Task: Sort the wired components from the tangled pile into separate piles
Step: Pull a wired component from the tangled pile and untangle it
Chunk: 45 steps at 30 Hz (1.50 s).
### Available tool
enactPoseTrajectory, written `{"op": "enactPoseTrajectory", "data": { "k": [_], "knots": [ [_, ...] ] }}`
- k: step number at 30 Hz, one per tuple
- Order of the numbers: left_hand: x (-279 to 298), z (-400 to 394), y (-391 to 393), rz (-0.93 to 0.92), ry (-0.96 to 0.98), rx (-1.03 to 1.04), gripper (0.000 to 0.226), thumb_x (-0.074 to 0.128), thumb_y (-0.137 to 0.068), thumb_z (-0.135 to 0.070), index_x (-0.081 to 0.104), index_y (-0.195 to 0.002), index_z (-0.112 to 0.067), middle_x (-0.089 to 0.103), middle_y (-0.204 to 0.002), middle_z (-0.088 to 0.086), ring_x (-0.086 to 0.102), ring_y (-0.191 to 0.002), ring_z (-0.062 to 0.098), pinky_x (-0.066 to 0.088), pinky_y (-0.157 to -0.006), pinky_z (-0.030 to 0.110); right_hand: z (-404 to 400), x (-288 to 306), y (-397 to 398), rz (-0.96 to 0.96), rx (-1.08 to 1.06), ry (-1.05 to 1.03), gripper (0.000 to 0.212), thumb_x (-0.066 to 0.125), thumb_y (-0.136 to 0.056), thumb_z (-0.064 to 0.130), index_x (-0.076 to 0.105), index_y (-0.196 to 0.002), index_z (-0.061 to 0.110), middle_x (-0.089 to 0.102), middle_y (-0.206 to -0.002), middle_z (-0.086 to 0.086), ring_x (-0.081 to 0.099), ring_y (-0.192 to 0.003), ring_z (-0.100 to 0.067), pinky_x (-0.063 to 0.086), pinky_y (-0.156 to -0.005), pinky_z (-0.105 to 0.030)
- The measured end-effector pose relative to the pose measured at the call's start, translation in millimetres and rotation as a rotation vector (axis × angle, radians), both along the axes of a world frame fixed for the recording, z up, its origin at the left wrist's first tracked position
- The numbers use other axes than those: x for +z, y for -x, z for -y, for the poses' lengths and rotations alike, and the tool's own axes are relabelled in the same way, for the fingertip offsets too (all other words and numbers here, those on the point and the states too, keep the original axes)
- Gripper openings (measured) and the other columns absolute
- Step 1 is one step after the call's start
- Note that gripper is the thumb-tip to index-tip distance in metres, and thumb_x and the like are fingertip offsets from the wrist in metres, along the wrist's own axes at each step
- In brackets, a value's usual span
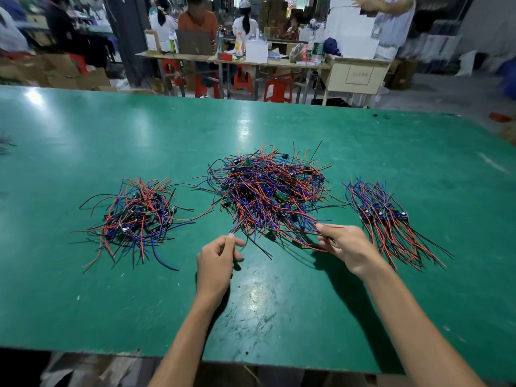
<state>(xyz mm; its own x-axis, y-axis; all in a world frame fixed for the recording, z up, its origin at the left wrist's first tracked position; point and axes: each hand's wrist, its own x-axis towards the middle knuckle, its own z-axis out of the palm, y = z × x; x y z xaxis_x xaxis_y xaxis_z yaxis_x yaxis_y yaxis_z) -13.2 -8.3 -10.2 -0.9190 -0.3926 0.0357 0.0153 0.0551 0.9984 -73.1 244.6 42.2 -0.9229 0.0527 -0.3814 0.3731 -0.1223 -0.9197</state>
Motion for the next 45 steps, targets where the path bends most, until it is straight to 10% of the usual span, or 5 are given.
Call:
{"op": "enactPoseTrajectory", "data": {
  "k": [12,19,34,45],
  "knots": [
    [16,-50,-18,-0.066,0.139,-0.234,0.033,0.056,-0.103,-0.025,0.078,-0.080,-0.022,0.067,-0.062,0.000,0.049,-0.045,0.001,0.038,-0.046,0.012,29,5,-60,0.165,-0.155,0.574,0.011,0.061,-0.095,0.000,0.069,-0.091,-0.006,0.075,-0.083,-0.015,0.072,-0.062,-0.012,0.061,-0.060,-0.021],
    [30,-77,-5,0.143,-0.114,-0.385,0.033,0.051,-0.104,-0.039,0.076,-0.096,-0.018,0.073,-0.075,0.004,0.053,-0.044,0.012,0.036,-0.041,0.018,38,-4,-78,0.180,-0.266,0.692,0.015,0.055,-0.099,-0.001,0.068,-0.093,-0.005,0.075,-0.079,-0.012,0.071,-0.058,-0.009,0.059,-0.056,-0.017],
    [33,-84,-11,0.295,-0.254,-0.472,0.022,0.061,-0.100,-0.028,0.067,-0.089,-0.010,0.069,-0.075,0.009,0.063,-0.054,0.016,0.050,-0.048,0.023,49,-35,-106,-0.411,-0.194,-0.067,0.022,0.076,-0.085,-0.004,0.077,-0.096,0.014,0.079,-0.083,-0.003,0.074,-0.075,-0.011,0.057,-0.069,-0.018],
    [34,-49,-21,0.310,-0.188,-0.426,0.022,0.062,-0.100,-0.024,0.069,-0.096,-0.003,0.077,-0.088,0.012,0.067,-0.059,0.019,0.055,-0.052,0.024,30,-46,-107,-0.442,-0.142,-0.629,0.035,0.072,-0.085,0.001,0.069,-0.101,0.032,0.071,-0.099,0.010,0.066,-0.069,-0.009,0.049,-0.063,-0.009]
  ]
}}
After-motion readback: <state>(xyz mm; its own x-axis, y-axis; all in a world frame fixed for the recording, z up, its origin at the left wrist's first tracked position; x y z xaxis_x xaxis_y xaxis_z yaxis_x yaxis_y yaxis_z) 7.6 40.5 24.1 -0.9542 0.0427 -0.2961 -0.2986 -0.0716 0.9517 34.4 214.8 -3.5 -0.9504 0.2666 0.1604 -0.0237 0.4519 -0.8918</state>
